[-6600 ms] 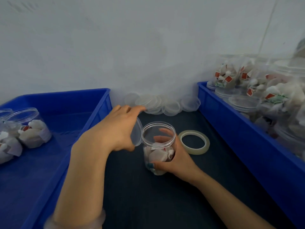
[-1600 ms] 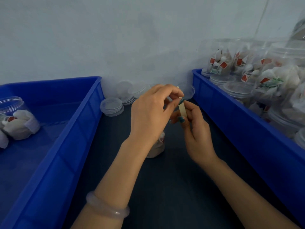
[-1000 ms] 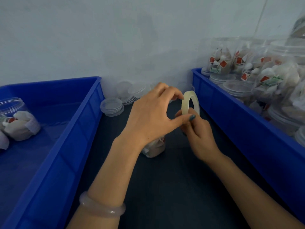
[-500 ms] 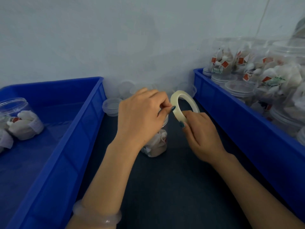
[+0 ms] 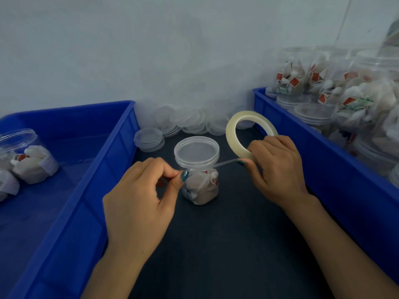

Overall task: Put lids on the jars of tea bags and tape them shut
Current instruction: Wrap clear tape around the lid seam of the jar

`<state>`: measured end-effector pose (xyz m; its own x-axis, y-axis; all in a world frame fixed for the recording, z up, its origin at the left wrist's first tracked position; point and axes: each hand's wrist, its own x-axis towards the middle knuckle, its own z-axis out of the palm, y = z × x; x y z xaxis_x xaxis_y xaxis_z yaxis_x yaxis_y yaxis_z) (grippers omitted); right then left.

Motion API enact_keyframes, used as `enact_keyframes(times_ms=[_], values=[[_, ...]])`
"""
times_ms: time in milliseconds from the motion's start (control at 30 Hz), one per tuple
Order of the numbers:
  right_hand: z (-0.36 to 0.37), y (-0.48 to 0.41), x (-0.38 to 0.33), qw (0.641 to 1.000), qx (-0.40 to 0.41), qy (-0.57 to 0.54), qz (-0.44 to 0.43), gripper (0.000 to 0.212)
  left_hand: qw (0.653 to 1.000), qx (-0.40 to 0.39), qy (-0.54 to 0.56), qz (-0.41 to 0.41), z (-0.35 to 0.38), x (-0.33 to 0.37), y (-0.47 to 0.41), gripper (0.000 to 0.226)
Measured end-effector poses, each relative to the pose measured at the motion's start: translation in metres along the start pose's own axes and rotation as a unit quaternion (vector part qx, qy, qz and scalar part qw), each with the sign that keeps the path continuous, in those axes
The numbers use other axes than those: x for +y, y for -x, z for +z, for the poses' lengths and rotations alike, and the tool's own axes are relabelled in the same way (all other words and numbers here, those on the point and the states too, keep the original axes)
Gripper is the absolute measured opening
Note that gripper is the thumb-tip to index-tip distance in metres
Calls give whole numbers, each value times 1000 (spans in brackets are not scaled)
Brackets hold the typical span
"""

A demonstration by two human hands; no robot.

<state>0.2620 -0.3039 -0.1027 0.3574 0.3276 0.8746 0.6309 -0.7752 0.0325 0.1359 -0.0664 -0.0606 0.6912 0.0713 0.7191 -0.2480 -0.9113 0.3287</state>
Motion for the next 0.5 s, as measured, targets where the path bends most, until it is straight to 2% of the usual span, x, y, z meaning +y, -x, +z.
enact_keyframes(times_ms=[167, 500], values=[[3, 0, -3, 1000, -24, 14, 11, 54, 993, -22, 69, -98, 11, -9, 11, 26], [7, 0, -5, 999, -9, 45, 12, 53, 988, -18, 90, -124, 22, -20, 11, 27]])
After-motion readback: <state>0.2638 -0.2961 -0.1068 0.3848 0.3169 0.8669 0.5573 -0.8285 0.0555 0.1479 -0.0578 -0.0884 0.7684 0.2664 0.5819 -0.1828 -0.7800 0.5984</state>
